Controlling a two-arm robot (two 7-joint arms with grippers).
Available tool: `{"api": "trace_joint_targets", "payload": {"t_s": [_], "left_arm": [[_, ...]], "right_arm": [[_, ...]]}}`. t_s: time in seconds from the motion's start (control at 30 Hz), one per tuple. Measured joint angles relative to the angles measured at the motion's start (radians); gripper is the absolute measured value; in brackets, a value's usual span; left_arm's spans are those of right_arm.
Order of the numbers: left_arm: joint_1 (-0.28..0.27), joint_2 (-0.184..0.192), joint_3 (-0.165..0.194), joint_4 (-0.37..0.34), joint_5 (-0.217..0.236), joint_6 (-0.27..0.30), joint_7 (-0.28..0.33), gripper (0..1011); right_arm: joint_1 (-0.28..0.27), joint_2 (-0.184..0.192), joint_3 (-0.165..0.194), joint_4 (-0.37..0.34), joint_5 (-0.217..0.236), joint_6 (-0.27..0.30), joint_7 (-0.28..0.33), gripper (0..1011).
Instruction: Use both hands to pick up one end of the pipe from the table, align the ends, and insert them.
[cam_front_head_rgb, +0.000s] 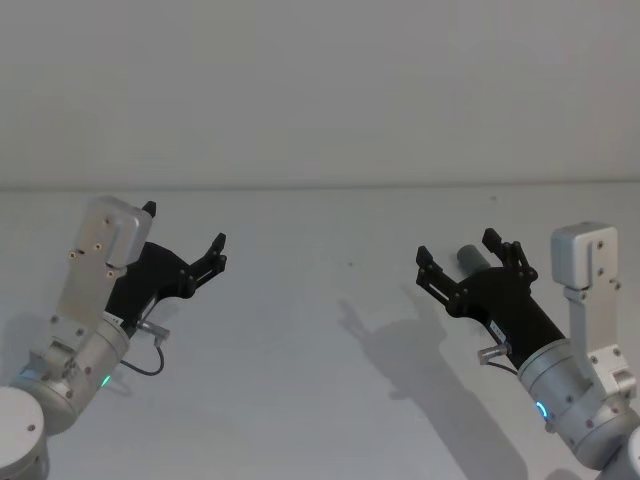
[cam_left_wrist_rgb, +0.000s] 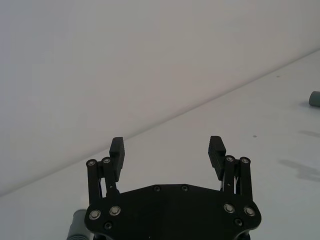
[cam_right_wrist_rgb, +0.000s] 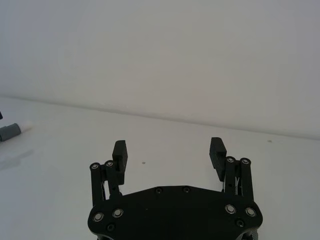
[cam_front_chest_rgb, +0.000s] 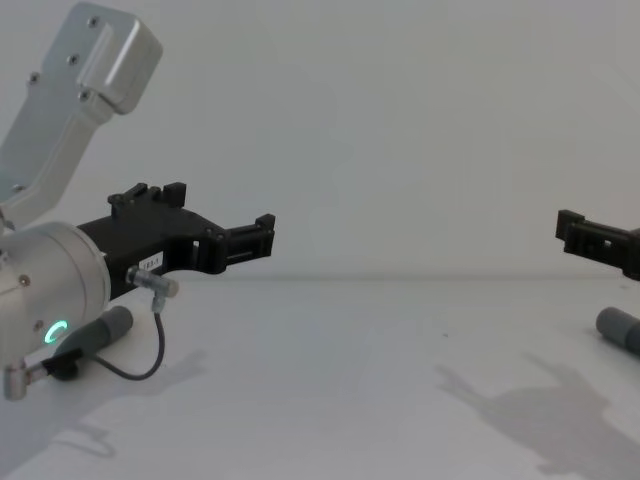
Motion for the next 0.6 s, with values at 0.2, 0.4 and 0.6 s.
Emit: {"api": "trace_joint_targets", "payload": {"t_s": [0.2,0.4,0.6], "left_arm": [[0.000,0.000,0.000,0.000,0.000,0.000,0.000,1002],[0.000,0.000,0.000,0.000,0.000,0.000,0.000,1001],[0.000,0.000,0.000,0.000,0.000,0.000,0.000,1001]], "right_arm": [[0.000,0.000,0.000,0.000,0.000,0.000,0.000,1002],[0.000,0.000,0.000,0.000,0.000,0.000,0.000,1002],[0.000,0.000,0.000,0.000,0.000,0.000,0.000,1002]]}}
